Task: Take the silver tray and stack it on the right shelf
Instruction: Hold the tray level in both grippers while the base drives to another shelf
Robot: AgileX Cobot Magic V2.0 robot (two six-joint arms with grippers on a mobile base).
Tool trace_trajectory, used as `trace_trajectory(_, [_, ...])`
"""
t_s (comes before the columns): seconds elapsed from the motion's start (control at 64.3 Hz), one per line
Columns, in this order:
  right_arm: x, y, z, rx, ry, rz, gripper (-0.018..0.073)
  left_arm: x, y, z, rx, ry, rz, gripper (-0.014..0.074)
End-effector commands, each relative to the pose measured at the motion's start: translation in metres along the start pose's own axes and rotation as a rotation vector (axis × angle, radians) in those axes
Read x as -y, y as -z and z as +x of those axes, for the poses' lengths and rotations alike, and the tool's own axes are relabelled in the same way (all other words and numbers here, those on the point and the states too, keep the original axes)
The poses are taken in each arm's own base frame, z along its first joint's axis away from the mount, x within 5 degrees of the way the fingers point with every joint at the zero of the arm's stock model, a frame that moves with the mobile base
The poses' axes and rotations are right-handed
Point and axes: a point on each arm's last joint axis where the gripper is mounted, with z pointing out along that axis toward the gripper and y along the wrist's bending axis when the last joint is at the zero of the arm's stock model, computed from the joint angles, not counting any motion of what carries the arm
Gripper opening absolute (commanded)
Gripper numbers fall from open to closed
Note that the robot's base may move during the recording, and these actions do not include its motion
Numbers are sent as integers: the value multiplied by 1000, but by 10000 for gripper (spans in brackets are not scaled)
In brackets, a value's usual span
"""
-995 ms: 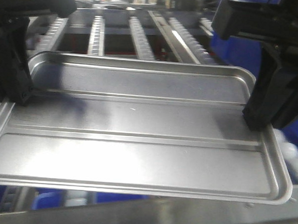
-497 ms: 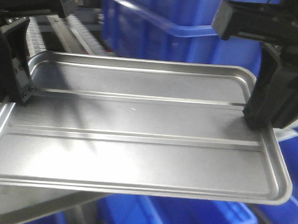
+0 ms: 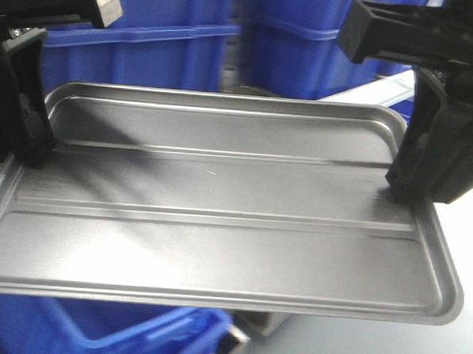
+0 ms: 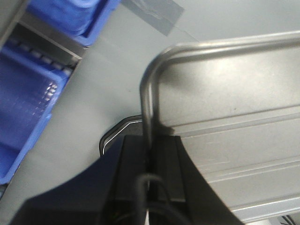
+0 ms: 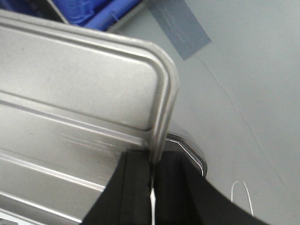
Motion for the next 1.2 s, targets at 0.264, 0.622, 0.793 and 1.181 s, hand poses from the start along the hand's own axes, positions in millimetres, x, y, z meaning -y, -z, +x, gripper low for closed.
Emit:
trace_trajectory(0.264, [-2, 12, -9, 82, 36, -25, 56, 4, 15, -3, 48, -35, 25, -93])
trace_trajectory(0.622, [-2, 12, -9, 82, 36, -25, 56, 4, 15, -3, 46, -34, 25, -93])
trace_trajectory(0.793, [-2, 12, -9, 82, 36, -25, 56, 3, 15, -2, 38, -34, 20, -93])
trace_trajectory(1.181, [-2, 12, -9, 81, 36, -24, 56, 3, 15, -2, 38, -34, 20, -93])
